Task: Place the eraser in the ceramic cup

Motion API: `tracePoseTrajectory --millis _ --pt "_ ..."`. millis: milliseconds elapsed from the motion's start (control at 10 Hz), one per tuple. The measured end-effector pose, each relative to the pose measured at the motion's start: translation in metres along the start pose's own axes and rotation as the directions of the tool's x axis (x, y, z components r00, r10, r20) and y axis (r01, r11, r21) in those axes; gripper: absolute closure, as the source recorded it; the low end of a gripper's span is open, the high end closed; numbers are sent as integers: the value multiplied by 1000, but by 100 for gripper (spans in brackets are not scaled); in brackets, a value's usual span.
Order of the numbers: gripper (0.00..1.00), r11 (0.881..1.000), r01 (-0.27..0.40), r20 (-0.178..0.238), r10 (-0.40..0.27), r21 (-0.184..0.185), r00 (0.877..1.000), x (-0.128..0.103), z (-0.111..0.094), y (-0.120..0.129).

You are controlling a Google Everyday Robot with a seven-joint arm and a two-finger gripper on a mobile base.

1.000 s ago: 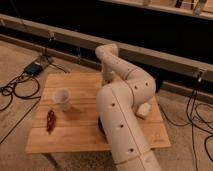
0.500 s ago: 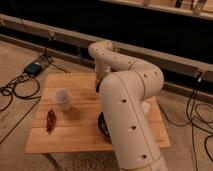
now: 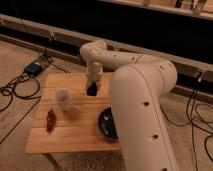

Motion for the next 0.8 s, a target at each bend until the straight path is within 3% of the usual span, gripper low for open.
tracePoseTrajectory --millis 300,500,800 --pt "100 995 70 -6 -70 -69 997 14 -21 28" --pt "100 990 110 -24 -113 -90 993 21 -37 40" --pt "100 976 185 -5 -186 -115 982 23 -47 67"
